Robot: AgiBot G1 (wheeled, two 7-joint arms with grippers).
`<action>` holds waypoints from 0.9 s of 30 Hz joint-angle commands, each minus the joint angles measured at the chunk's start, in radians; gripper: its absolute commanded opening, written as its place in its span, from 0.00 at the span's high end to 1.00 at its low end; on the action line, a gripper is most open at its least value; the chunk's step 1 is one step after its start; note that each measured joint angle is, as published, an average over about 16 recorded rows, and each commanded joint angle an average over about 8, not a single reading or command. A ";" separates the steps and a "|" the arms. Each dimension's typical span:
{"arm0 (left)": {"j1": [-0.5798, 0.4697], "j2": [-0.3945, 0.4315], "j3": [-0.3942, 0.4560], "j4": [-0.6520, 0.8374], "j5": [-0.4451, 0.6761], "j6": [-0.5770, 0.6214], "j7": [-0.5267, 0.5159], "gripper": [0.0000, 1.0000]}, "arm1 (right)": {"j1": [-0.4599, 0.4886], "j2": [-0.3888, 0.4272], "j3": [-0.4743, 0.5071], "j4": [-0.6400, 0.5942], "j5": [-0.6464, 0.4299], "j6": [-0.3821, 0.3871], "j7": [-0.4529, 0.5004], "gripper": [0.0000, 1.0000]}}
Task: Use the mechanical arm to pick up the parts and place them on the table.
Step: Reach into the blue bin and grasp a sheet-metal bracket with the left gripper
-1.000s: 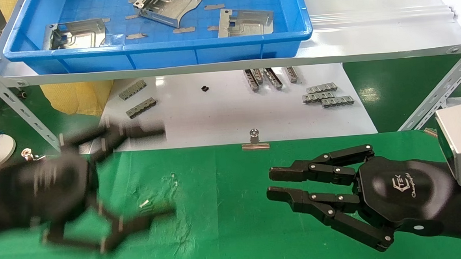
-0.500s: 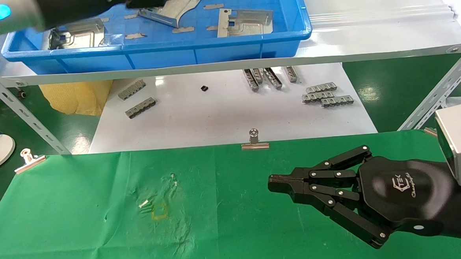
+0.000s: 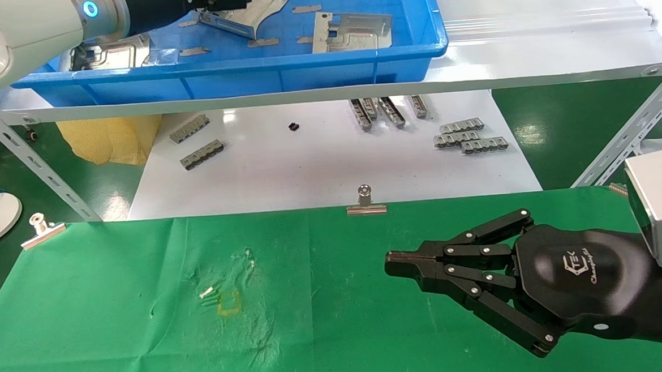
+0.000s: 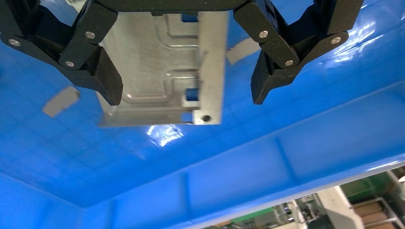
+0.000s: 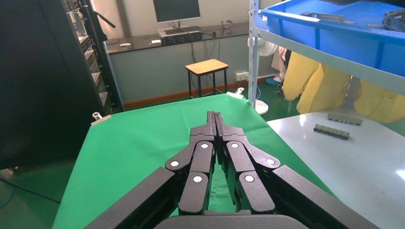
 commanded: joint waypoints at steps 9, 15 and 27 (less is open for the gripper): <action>0.007 0.006 0.015 0.012 0.010 -0.038 -0.053 1.00 | 0.000 0.000 0.000 0.000 0.000 0.000 0.000 0.00; 0.012 0.006 0.025 0.004 0.015 -0.045 -0.077 1.00 | 0.000 0.000 0.000 0.000 0.000 0.000 0.000 0.00; 0.027 0.004 0.039 -0.017 0.016 -0.067 -0.086 1.00 | 0.000 0.000 0.000 0.000 0.000 0.000 0.000 0.00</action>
